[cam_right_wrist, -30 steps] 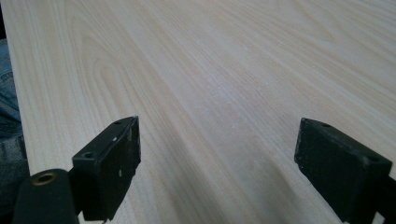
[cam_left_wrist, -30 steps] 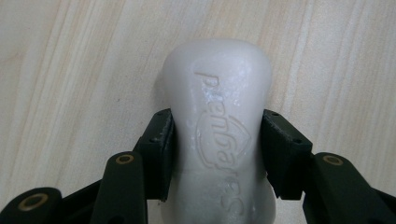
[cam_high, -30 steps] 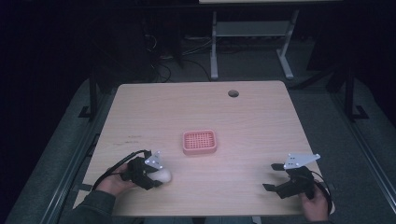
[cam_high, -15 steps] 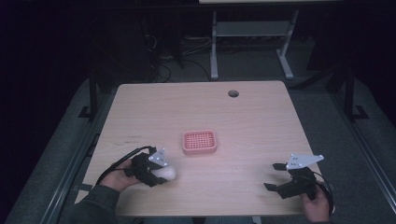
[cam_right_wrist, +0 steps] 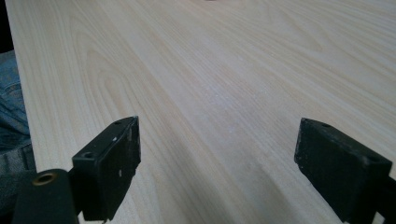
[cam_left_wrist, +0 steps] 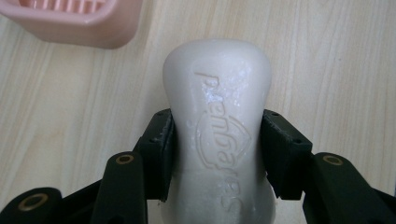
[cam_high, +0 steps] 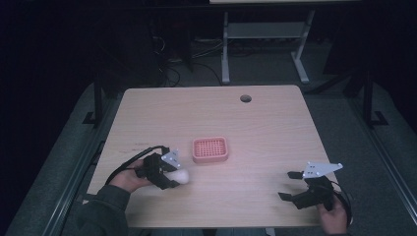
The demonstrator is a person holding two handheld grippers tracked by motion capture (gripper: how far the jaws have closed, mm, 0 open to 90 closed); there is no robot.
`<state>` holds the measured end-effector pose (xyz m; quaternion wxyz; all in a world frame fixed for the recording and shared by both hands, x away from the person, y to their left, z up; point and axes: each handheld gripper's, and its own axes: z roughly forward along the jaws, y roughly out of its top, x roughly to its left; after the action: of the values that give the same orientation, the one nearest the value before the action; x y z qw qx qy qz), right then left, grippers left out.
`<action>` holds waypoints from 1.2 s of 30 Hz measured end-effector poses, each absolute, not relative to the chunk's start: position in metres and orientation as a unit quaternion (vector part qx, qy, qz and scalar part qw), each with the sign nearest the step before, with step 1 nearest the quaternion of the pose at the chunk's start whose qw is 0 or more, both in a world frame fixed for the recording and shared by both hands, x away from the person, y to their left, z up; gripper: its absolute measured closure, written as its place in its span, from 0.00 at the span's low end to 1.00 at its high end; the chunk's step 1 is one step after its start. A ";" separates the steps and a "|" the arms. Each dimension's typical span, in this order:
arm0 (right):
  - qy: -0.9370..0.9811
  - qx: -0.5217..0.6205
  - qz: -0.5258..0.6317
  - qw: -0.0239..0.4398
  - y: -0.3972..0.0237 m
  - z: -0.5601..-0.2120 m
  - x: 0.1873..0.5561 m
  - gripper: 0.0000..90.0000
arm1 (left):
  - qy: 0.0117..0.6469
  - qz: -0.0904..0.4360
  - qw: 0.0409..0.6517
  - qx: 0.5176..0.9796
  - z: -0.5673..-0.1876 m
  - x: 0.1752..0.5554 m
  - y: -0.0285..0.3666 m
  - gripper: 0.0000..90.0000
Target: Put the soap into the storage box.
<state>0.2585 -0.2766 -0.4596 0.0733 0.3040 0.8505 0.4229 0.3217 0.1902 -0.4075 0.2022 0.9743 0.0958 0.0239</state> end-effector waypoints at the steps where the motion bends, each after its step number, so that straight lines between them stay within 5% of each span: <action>1: 0.851 0.304 0.423 0.073 -0.277 -0.460 0.259 0.16 | 0.093 0.027 0.201 0.975 -0.406 0.323 0.189 0.55; 36: 0.846 0.303 0.432 0.073 -0.281 -0.459 0.258 0.16 | 0.062 0.011 0.200 0.978 -0.394 0.370 0.145 0.55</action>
<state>0.2584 -0.2808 -0.4589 0.0728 0.3030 0.8464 0.4318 0.3701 0.1455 -0.3943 0.1996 0.9779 0.0619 0.0105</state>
